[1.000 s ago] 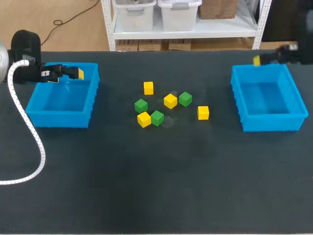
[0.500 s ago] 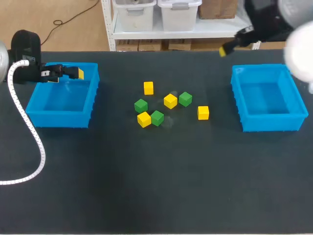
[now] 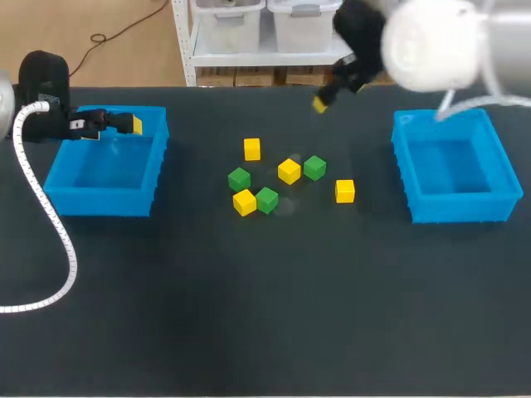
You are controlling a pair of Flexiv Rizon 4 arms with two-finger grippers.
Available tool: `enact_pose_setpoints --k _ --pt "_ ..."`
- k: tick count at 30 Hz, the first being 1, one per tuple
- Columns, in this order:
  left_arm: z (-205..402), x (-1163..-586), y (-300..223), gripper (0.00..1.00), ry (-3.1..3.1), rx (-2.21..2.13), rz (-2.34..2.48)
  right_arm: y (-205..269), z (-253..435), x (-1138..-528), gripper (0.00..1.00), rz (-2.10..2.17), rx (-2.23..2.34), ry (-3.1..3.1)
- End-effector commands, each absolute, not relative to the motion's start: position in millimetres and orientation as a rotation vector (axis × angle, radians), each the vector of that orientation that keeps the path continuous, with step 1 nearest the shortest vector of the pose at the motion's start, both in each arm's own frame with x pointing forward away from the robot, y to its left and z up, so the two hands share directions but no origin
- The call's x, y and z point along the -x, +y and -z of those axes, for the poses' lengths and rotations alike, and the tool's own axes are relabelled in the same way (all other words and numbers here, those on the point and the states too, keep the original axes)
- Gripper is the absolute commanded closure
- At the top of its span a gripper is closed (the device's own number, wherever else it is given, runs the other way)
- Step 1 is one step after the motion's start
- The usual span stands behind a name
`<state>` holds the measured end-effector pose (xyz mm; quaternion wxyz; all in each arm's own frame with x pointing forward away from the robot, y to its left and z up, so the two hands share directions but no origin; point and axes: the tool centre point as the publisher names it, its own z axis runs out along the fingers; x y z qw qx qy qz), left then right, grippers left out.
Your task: Put the green cubes in the right bin and the yellow cubes in the left bin.
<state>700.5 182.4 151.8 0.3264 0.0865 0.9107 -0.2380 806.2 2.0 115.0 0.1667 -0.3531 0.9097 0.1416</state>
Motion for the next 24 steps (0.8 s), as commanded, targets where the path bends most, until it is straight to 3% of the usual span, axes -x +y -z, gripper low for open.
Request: enact_pose_setpoints --k 1,24 --pt "-150 -700 184 0.0 2.377 -0.231 0.634 23 -89 -817 0.0 -0.341 1.059 2.68" --pt "-150 -700 184 0.0 2.377 -0.231 0.634 9 -36 -777 0.0 -0.051 1.095 2.771"
